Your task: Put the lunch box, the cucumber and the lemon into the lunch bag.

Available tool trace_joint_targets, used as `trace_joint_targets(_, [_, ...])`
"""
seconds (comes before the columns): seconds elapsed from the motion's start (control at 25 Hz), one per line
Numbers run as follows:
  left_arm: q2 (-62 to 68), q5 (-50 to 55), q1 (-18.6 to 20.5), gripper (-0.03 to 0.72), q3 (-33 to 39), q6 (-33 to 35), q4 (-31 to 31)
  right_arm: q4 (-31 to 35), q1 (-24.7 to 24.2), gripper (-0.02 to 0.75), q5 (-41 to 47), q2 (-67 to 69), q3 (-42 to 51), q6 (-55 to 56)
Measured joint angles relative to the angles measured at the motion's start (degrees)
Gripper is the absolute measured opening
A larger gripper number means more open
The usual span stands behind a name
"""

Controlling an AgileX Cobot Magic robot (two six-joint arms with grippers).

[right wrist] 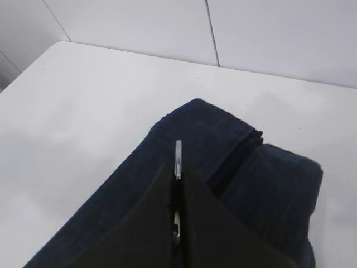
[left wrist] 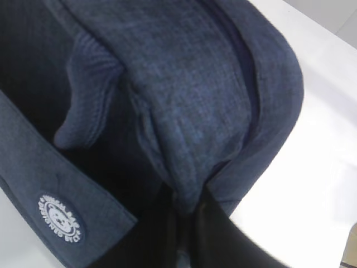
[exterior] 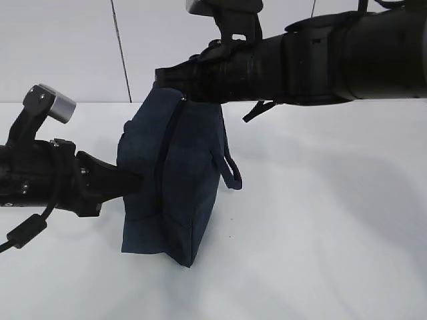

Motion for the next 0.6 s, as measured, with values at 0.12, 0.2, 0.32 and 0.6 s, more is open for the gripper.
trace_joint_targets(0.12, [0.0,0.0,0.0,-0.003,0.0,0.0,0.0,0.0,-1.51,0.008,0.5,1.33,-1.19,0.09])
trace_joint_targets(0.2, [0.0,0.0,0.0,-0.003,0.0,0.0,0.0,0.0,-2.81,0.008,1.48,2.04,-1.53,0.09])
trace_joint_targets(0.32, [0.0,0.0,0.0,-0.003,0.0,0.0,0.0,0.0,-4.6,0.008,3.45,3.1,-1.74,0.9])
trace_joint_targets(0.6, [0.0,-0.11,0.0,-0.003,0.0,0.0,0.0,-0.22,-7.1,0.008,6.52,5.48,-4.5,1.25])
